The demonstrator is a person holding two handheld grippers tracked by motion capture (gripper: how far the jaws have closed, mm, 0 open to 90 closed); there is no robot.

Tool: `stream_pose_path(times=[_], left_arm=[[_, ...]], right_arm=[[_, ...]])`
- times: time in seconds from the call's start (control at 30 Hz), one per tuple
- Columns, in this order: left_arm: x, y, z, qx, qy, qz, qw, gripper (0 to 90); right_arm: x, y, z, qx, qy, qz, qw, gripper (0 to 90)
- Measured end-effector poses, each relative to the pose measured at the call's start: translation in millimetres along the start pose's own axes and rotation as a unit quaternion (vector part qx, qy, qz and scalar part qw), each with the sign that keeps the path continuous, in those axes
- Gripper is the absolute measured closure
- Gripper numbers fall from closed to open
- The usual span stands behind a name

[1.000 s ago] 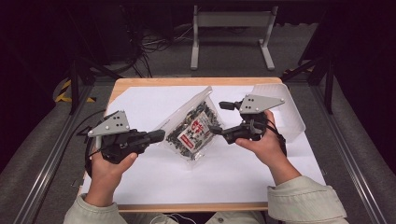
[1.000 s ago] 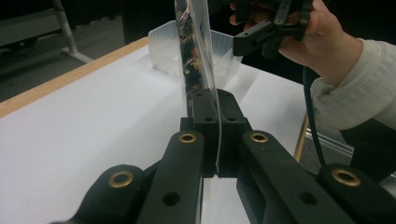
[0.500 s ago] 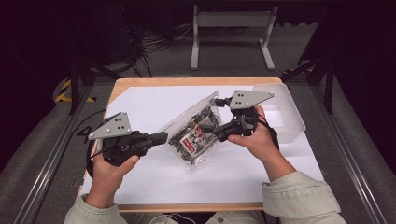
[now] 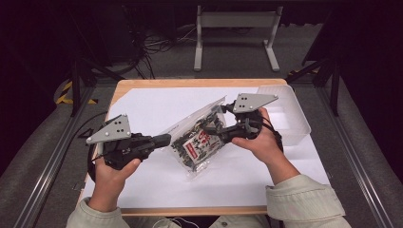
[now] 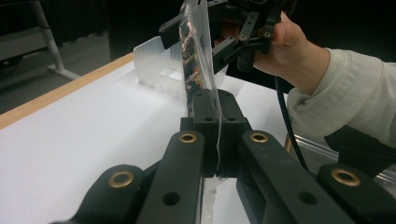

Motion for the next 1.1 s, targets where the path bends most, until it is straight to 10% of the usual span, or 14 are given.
stream_pose_path(times=[1.1], left_arm=[[-11.0, -3.0, -15.1, -0.028, 0.057, 0.027, 0.9976, 83.7]], right_arm=[[-21.2, -7.6, -14.3, -0.035, 0.087, -0.018, 0.9954, 77.2]])
Point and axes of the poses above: each handheld gripper's, and its own axes: x roughly forward along the jaws, y roughly out of its top, z roughly to its right, the point moved 4 cm from there along x, roughly forward along the jaws, and after that the axes turned 3 degrees about -z, right-handed, at the moved point
